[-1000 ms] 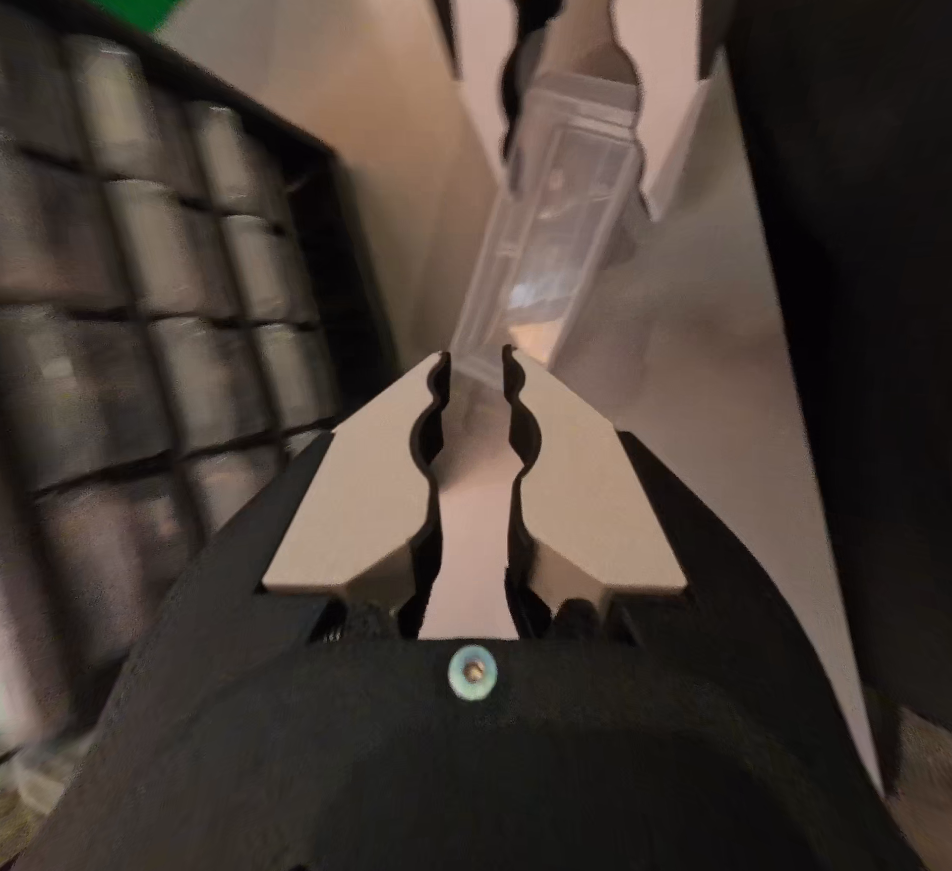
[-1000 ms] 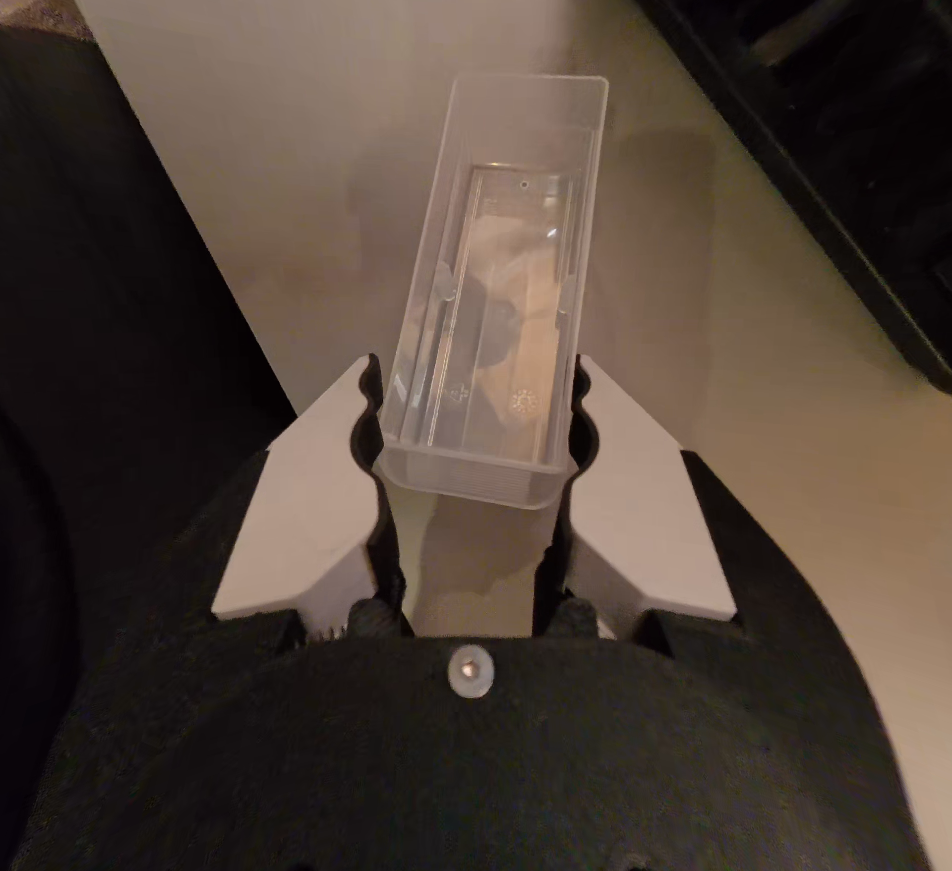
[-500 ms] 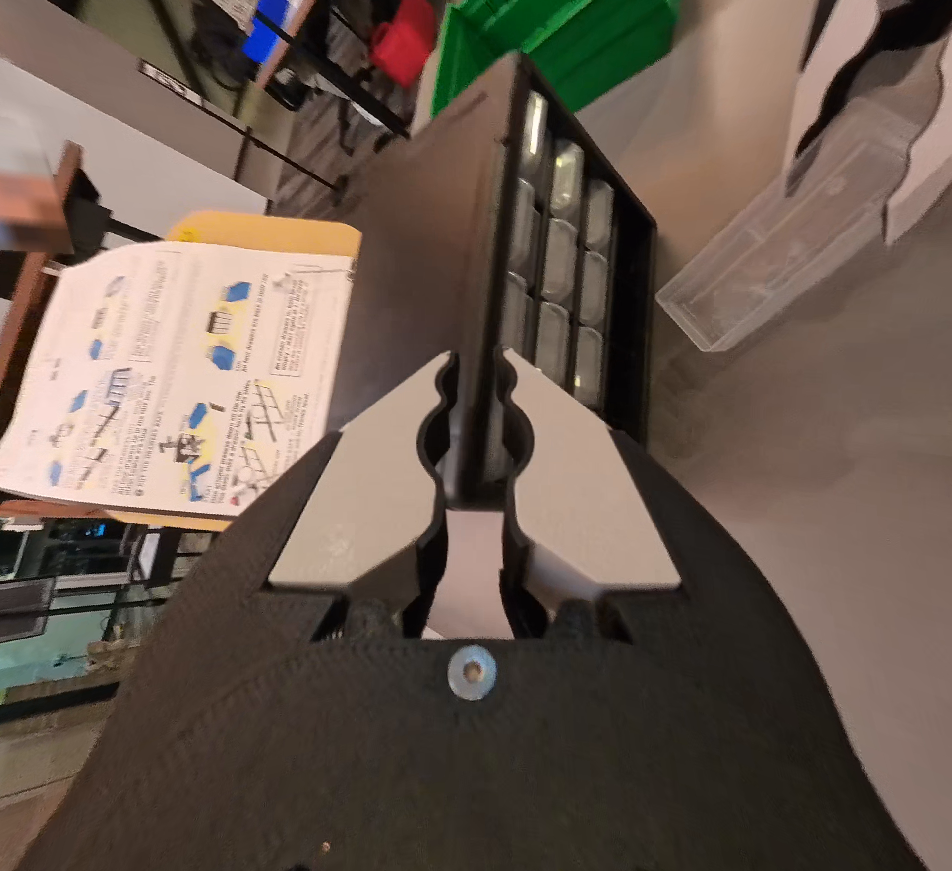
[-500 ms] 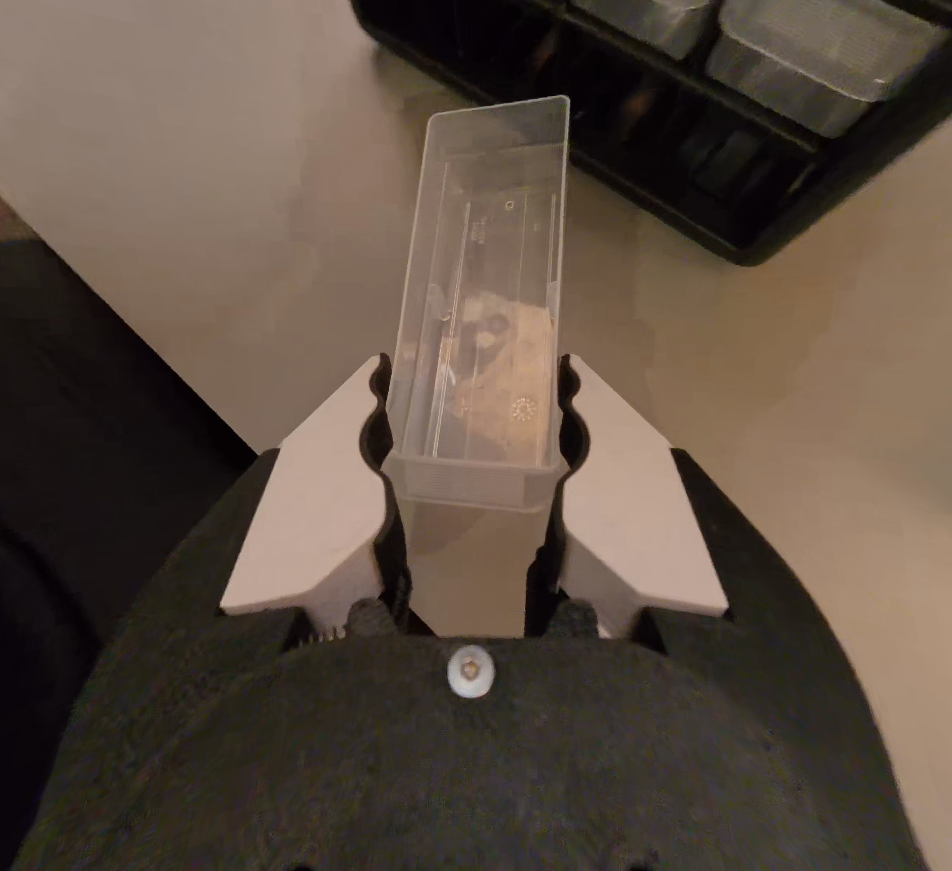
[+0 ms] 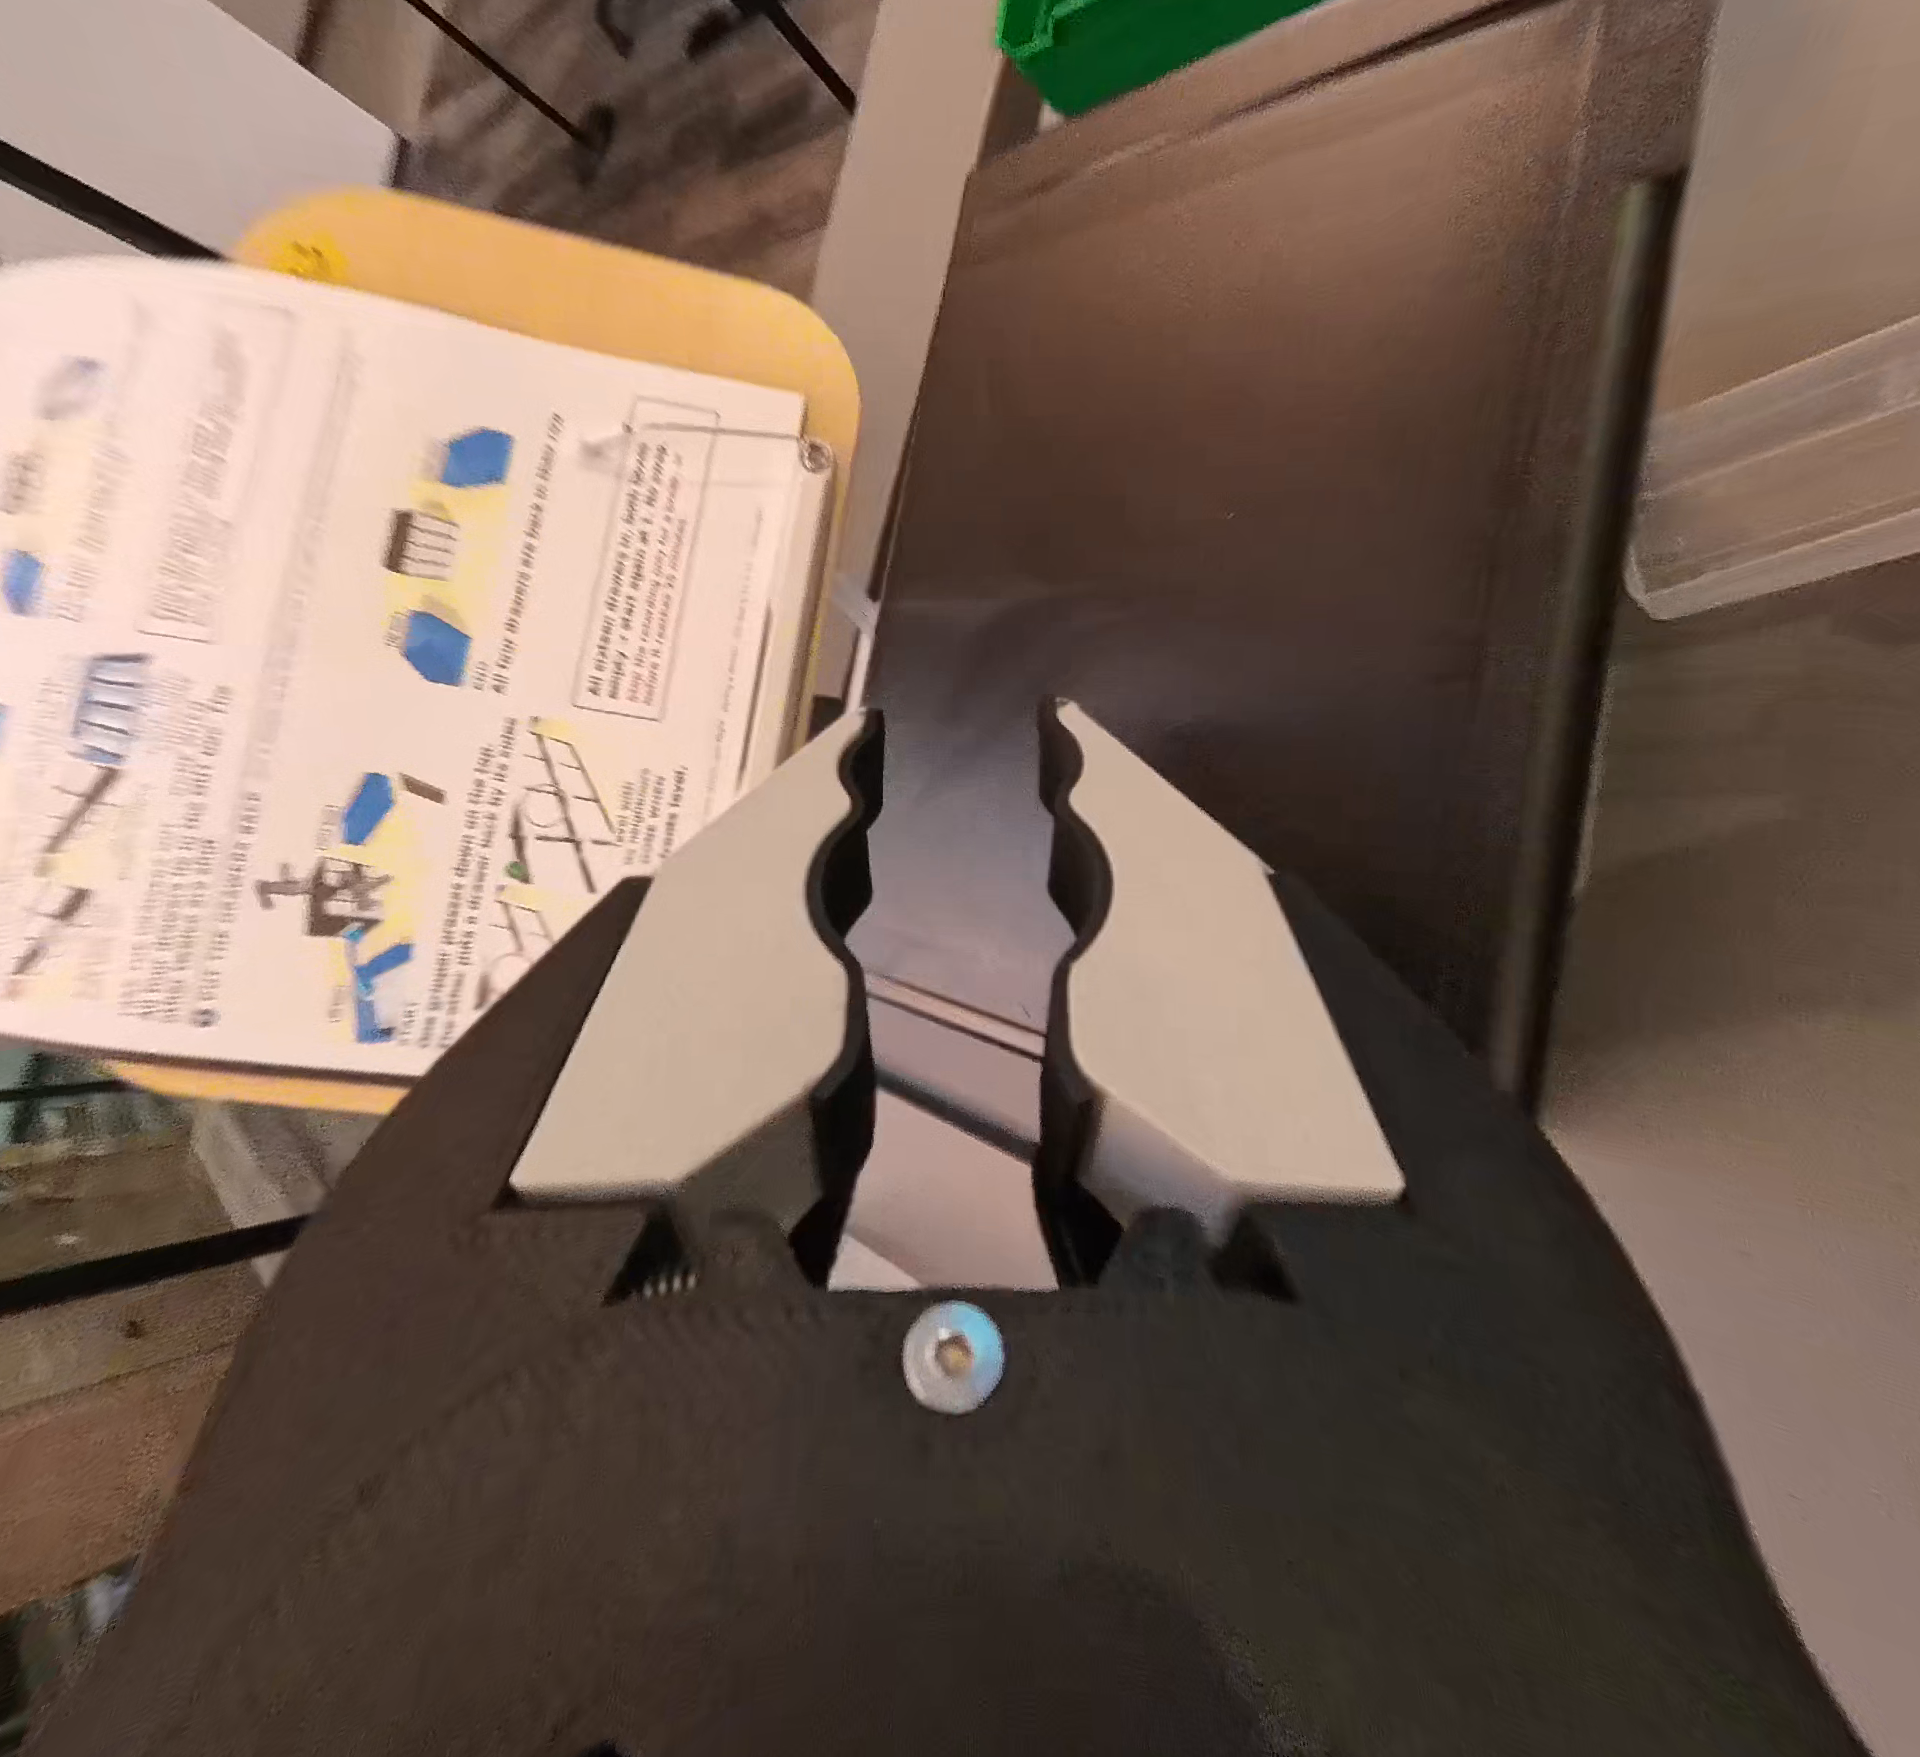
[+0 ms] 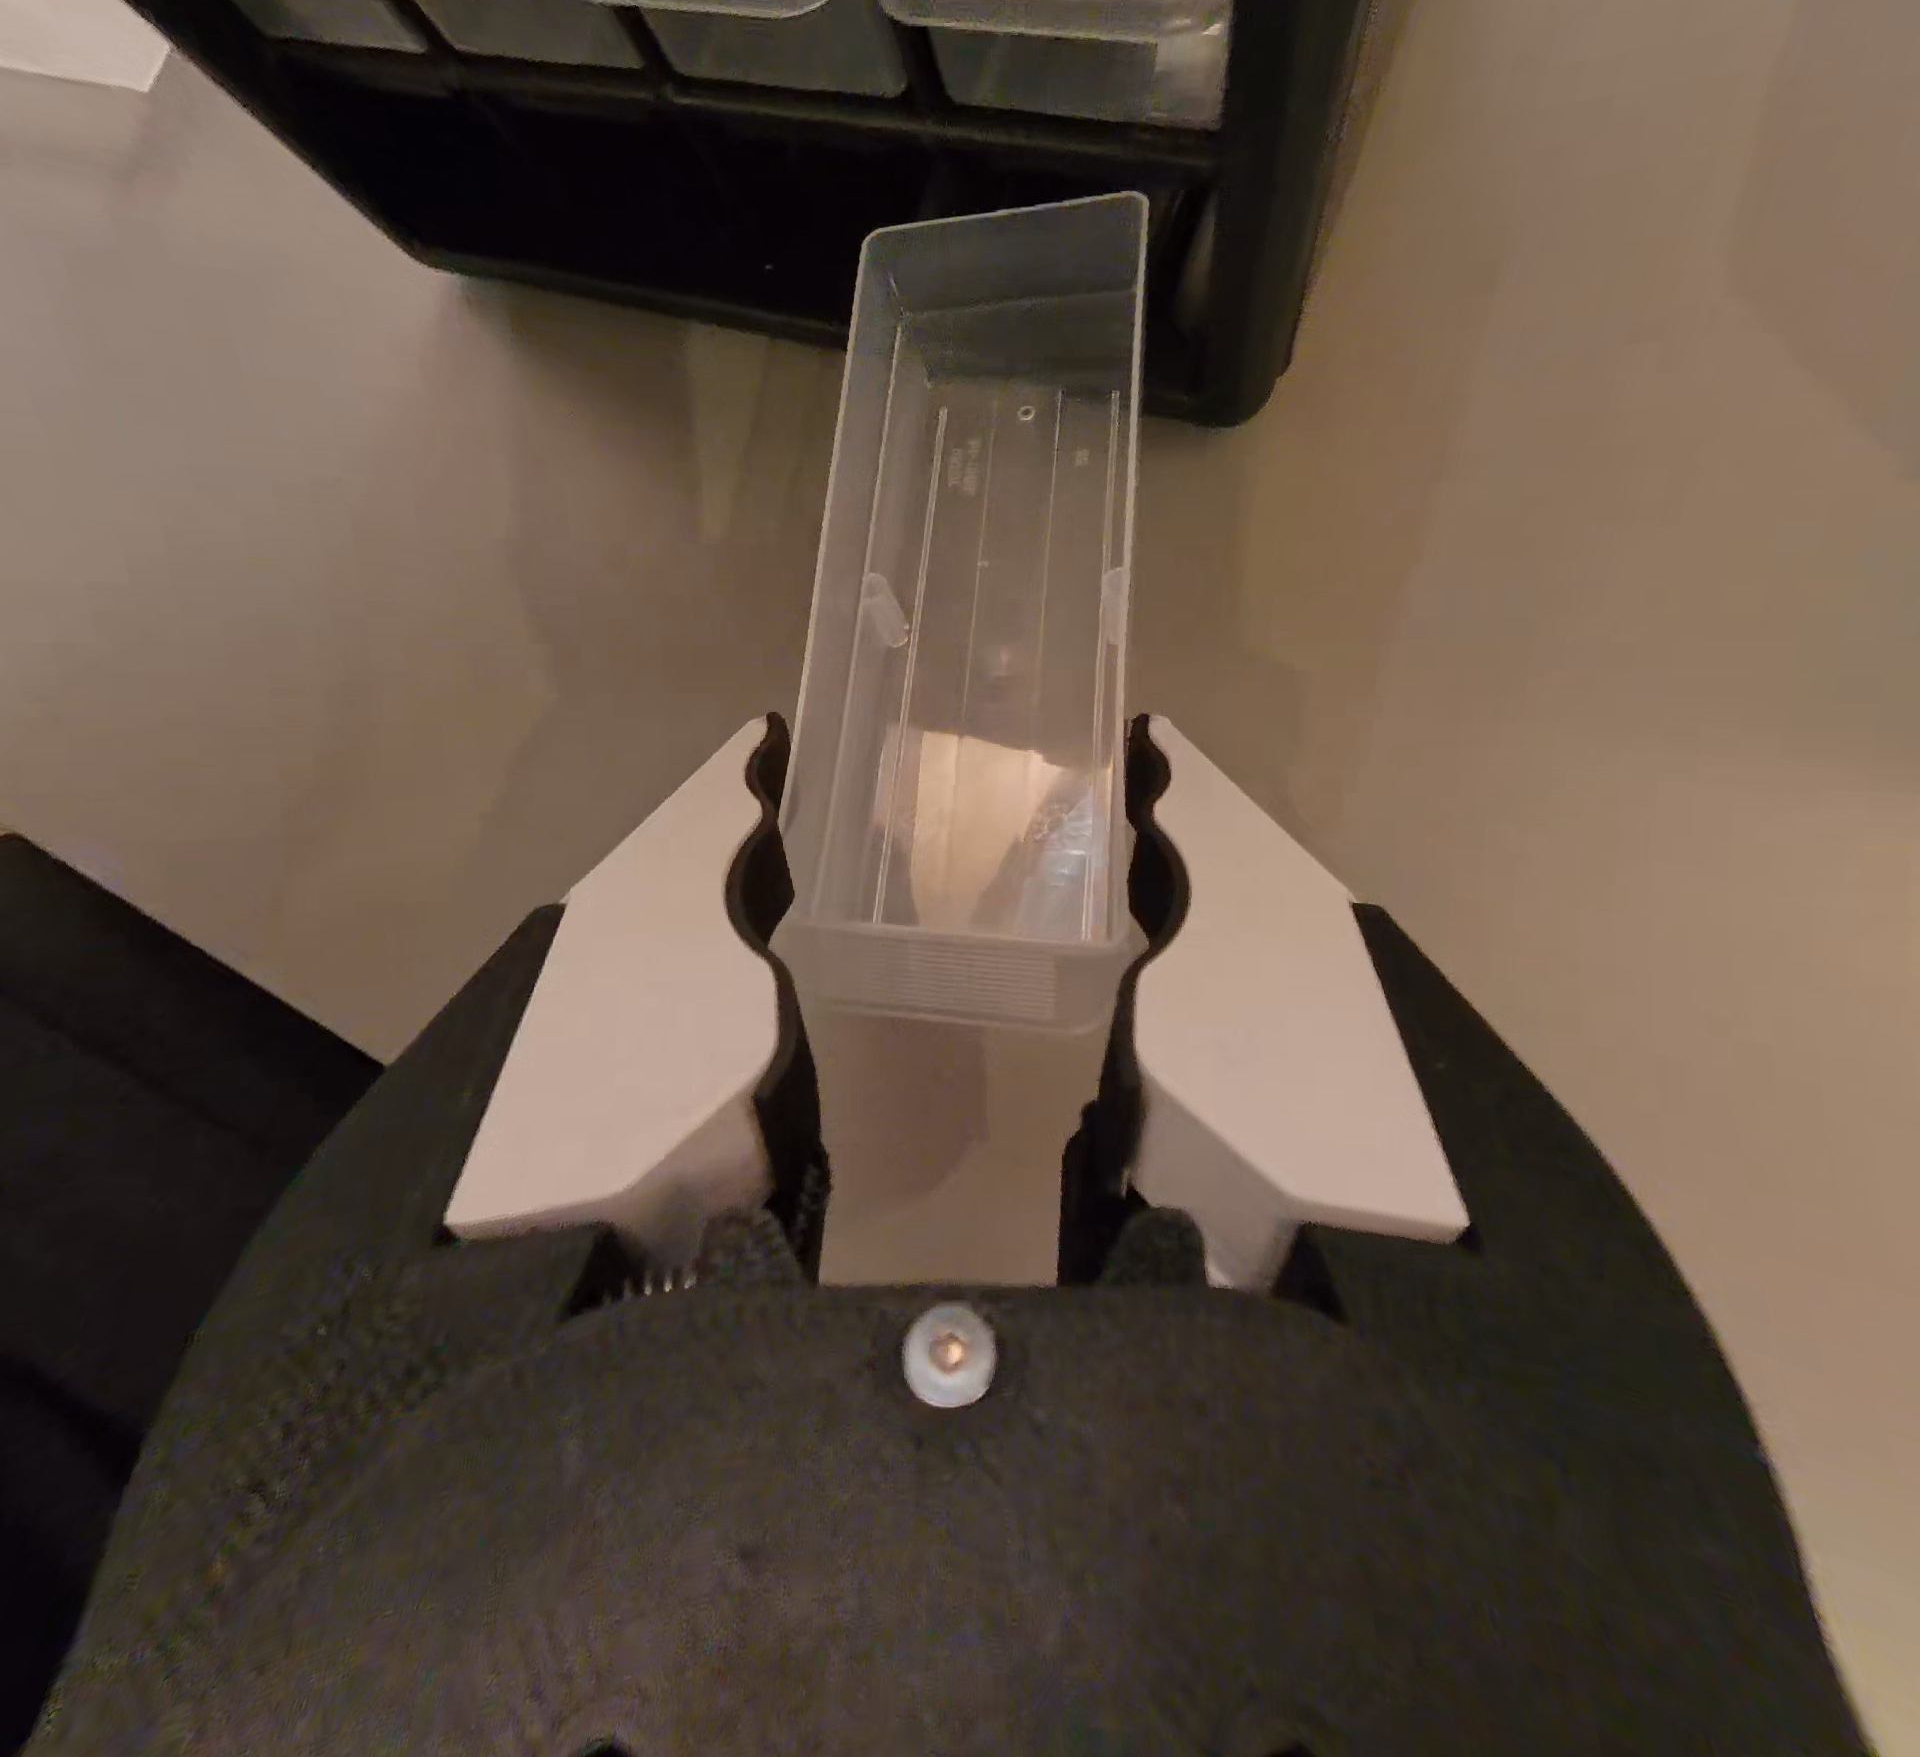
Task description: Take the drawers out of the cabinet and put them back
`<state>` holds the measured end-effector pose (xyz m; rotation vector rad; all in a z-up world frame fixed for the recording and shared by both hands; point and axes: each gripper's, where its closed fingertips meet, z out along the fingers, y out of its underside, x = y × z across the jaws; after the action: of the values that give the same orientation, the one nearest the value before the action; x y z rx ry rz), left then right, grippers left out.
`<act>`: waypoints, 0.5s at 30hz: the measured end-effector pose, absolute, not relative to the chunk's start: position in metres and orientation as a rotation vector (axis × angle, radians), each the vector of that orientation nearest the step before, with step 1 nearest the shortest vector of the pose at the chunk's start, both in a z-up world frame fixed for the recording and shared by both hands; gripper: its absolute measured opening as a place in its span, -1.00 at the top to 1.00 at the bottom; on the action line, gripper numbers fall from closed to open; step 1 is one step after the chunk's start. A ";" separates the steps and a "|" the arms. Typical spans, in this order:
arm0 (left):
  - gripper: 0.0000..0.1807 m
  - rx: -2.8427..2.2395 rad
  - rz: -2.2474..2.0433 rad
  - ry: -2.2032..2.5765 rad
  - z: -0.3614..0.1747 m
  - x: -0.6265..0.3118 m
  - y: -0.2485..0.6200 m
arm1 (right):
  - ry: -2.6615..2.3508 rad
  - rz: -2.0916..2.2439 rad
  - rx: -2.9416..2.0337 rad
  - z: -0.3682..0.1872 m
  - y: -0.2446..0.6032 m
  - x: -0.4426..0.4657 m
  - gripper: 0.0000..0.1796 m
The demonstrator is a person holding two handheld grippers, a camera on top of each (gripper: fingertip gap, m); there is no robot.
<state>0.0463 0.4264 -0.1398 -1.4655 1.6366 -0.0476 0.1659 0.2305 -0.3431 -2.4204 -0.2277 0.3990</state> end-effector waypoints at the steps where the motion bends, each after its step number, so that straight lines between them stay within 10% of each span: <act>1: 0.69 -1.486 -0.060 1.645 -0.145 0.047 0.433 | -0.215 0.394 -2.421 -0.343 0.233 0.167 0.29; 15: 0.98 -1.629 -0.400 1.611 -0.174 0.068 0.428 | -0.069 0.473 -2.413 -0.346 0.236 0.175 0.30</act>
<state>0.0684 0.4284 -0.1735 -1.6292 1.6108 -0.4003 0.1745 0.2365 -0.3460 -2.4131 -0.0690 0.4730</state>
